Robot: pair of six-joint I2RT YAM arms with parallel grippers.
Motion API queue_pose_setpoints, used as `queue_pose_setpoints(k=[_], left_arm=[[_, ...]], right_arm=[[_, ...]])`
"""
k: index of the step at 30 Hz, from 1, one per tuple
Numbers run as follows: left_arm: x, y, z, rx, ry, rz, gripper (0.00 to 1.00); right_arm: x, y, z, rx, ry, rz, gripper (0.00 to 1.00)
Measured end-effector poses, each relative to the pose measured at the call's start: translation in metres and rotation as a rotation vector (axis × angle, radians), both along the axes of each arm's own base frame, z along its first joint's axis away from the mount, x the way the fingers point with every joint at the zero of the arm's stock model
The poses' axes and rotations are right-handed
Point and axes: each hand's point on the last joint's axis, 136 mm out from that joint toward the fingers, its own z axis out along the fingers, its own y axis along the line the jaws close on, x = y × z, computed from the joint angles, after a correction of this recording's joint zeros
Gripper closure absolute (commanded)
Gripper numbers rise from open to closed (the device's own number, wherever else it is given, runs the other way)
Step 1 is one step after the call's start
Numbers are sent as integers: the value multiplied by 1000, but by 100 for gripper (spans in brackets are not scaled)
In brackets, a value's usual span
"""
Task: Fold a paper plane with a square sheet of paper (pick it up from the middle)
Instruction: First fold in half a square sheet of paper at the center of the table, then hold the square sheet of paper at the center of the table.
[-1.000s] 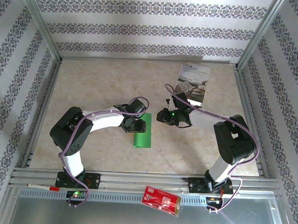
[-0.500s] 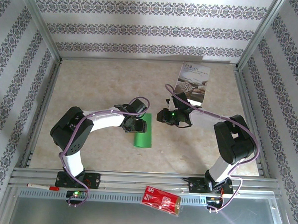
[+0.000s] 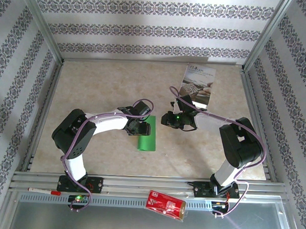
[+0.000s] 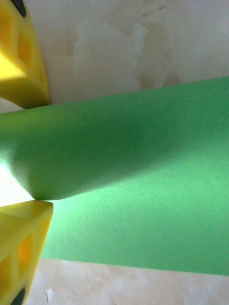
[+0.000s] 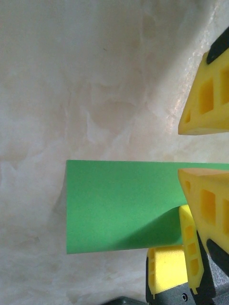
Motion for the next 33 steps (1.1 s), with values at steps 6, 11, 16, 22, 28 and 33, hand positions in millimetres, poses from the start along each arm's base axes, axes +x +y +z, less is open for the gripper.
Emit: queue_pose_setpoints(k=[6, 11, 16, 22, 28, 33], left_arm=[[0, 0, 0, 1, 0, 0, 43], [0, 0, 0, 1, 0, 0, 43], [0, 0, 0, 1, 0, 0, 43], [0, 0, 0, 7, -4, -2, 43], [0, 0, 0, 9, -6, -2, 43], [0, 0, 0, 10, -7, -2, 43]], right_arm=[[-2, 1, -1, 8, 9, 3, 82], [-7, 7, 0, 16, 16, 14, 89], [-14, 20, 0, 34, 30, 38, 100], [-24, 34, -9, 53, 73, 57, 100], [-29, 45, -11, 81, 96, 69, 100], [-34, 54, -17, 95, 119, 78, 100]])
